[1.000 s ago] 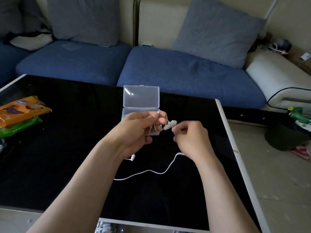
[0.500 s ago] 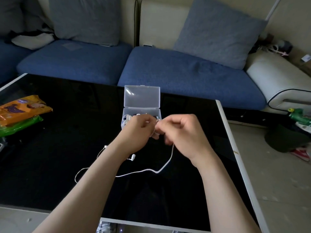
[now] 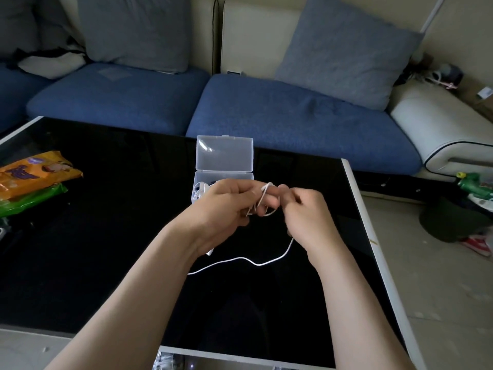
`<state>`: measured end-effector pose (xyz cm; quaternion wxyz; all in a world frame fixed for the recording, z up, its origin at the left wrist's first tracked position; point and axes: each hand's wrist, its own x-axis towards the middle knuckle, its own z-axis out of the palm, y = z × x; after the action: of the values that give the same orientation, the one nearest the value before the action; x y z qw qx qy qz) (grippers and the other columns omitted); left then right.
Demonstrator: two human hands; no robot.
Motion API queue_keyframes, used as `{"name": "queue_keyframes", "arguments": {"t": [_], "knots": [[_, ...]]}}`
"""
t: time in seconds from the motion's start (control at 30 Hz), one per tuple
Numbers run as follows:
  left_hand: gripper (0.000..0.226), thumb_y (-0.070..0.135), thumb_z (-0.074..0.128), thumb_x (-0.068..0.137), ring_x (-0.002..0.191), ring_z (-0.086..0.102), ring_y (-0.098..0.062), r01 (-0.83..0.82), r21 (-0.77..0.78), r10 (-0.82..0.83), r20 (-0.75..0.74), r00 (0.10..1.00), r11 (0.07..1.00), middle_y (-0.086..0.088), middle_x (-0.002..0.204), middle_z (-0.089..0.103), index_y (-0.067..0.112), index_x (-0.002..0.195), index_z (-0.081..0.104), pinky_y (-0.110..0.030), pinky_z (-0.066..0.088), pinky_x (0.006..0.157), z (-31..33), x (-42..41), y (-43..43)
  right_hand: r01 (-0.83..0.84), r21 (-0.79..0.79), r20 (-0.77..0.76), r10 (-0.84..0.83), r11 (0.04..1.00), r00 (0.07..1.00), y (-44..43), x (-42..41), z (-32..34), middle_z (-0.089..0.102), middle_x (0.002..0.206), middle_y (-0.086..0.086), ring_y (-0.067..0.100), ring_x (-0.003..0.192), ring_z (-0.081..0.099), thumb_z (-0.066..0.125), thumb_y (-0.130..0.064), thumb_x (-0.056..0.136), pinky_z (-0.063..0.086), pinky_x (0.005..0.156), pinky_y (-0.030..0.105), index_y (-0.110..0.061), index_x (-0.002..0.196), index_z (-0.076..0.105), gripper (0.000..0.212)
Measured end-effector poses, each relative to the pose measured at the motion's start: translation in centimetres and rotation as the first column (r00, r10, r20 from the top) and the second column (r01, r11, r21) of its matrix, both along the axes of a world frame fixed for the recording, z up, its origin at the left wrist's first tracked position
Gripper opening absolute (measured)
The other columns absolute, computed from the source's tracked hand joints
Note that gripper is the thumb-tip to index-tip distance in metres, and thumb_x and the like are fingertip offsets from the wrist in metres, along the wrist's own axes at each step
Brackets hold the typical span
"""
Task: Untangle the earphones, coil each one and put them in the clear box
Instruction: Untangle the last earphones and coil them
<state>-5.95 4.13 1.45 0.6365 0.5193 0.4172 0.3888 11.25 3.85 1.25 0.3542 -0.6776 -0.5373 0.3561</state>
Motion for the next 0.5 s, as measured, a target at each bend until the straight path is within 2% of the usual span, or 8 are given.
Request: {"name": "queue_keyframes", "arguments": {"t": [0.07, 0.13, 0.23, 0.27, 0.37, 0.43, 0.5], "knots": [[0.03, 0.016, 0.048, 0.111, 0.098, 0.056, -0.021, -0.045, -0.001, 0.045, 0.036, 0.998, 0.999, 0.006, 0.094, 0.076, 0.006, 0.124, 0.073, -0.038, 0.037, 0.081, 0.1, 0.1, 0.0, -0.062, -0.089, 0.004, 0.062, 0.994, 0.998, -0.1, -0.2, -0.2, 0.059, 0.066, -0.006, 0.018, 0.064, 0.058, 0.051, -0.035, 0.107, 0.051, 0.067, 0.042, -0.02, 0.08, 0.074, 0.038], [0.028, 0.017, 0.052, 0.11, 0.1, 0.062, -0.017, -0.12, 0.012, 0.119, 0.047, 0.992, 0.993, 0.008, 0.095, 0.077, 0.009, 0.124, 0.074, -0.036, 0.045, 0.086, 0.0, -0.1, 0.3, -0.14, -0.203, 0.006, 0.144, 0.969, 0.99, -0.4, -0.5, 0.0, 0.058, 0.07, 0.0, 0.019, 0.063, 0.057, 0.049, -0.036, 0.109, 0.051, 0.064, 0.041, -0.02, 0.085, 0.074, 0.038], [0.023, 0.016, 0.059, 0.107, 0.096, 0.071, -0.005, -0.255, 0.103, 0.259, -0.029, 0.965, 0.961, 0.009, 0.104, 0.08, 0.012, 0.121, 0.076, -0.015, 0.05, 0.077, -0.6, -0.5, 0.6, -0.327, -0.33, -0.066, 0.324, 0.885, 0.944, -1.2, -1.1, 0.8, 0.051, 0.075, 0.006, 0.017, 0.059, 0.047, 0.045, -0.031, 0.112, 0.043, 0.052, 0.03, -0.014, 0.095, 0.071, 0.035], [0.021, 0.015, 0.06, 0.106, 0.098, 0.073, -0.004, -0.29, 0.148, 0.303, -0.075, 0.95, 0.946, 0.009, 0.106, 0.081, 0.012, 0.121, 0.075, -0.015, 0.052, 0.079, -0.9, -0.6, 0.8, -0.391, -0.34, -0.086, 0.386, 0.855, 0.918, -1.4, -1.3, 0.9, 0.049, 0.075, 0.007, 0.015, 0.057, 0.044, 0.045, -0.029, 0.111, 0.042, 0.05, 0.028, -0.011, 0.096, 0.071, 0.035], [0.017, 0.011, 0.06, 0.105, 0.099, 0.076, -0.007, -0.285, 0.234, 0.337, -0.224, 0.914, 0.93, 0.009, 0.1, 0.081, 0.012, 0.108, 0.076, -0.027, 0.057, 0.091, -1.6, -1.0, 1.0, -0.489, -0.259, -0.171, 0.459, 0.833, 0.872, -1.8, -1.9, 1.3, 0.045, 0.064, 0.004, 0.013, 0.048, 0.042, 0.047, -0.022, 0.109, 0.046, 0.046, 0.03, -0.005, 0.094, 0.072, 0.033], [0.02, 0.01, 0.057, 0.104, 0.087, 0.074, -0.01, -0.178, 0.277, 0.279, -0.383, 0.88, 0.944, 0.005, 0.086, 0.079, 0.009, 0.097, 0.076, -0.033, 0.057, 0.086, -1.9, -1.2, 1.0, -0.431, -0.113, -0.217, 0.401, 0.895, 0.89, -1.6, -2.0, 1.8, 0.046, 0.058, 0.006, 0.017, 0.047, 0.045, 0.053, -0.015, 0.104, 0.048, 0.047, 0.031, -0.001, 0.088, 0.074, 0.03], [0.024, 0.01, 0.054, 0.104, 0.085, 0.069, -0.022, -0.063, 0.26, 0.183, -0.467, 0.865, 0.964, -0.005, 0.084, 0.074, 0.012, 0.094, 0.075, -0.041, 0.054, 0.087, -2.0, -1.2, 1.0, -0.308, 0.046, -0.244, 0.309, 0.95, 0.919, -1.3, -1.7, 2.1, 0.051, 0.055, 0.011, 0.025, 0.049, 0.054, 0.06, -0.008, 0.098, 0.052, 0.053, 0.035, 0.002, 0.08, 0.075, 0.025]]}}
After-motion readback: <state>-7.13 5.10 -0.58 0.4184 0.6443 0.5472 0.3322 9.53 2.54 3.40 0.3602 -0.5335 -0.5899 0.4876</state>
